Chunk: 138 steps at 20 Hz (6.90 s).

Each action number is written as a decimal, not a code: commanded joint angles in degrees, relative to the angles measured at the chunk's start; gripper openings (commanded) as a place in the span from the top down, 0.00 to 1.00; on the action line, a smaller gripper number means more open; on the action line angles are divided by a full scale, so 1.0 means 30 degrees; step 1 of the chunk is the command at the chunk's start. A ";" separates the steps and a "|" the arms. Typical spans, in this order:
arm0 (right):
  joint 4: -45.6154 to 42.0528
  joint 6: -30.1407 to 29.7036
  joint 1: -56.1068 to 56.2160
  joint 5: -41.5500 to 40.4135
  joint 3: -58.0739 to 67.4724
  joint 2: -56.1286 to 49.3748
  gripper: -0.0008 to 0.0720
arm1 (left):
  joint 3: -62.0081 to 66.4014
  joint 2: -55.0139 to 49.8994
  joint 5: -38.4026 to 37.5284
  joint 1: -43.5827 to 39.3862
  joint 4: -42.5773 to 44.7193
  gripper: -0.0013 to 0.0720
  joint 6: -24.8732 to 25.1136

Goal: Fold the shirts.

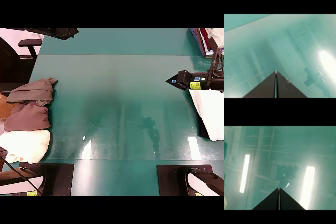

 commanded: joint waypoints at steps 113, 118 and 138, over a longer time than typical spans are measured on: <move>-0.0095 0.0044 0.6266 -0.1727 -0.8072 -0.4233 0.96 | -1.0972 -0.2419 0.3009 0.1508 -0.2127 0.95 0.1377; -0.3184 0.0721 0.1545 0.0794 -0.3089 0.0743 0.97 | -0.7796 0.2448 0.2951 0.1508 0.1494 0.95 0.1370; -0.4116 0.1749 -0.2696 0.9908 0.7803 -0.0619 0.97 | -0.8451 0.7439 -0.4685 0.1501 0.0634 0.95 0.0364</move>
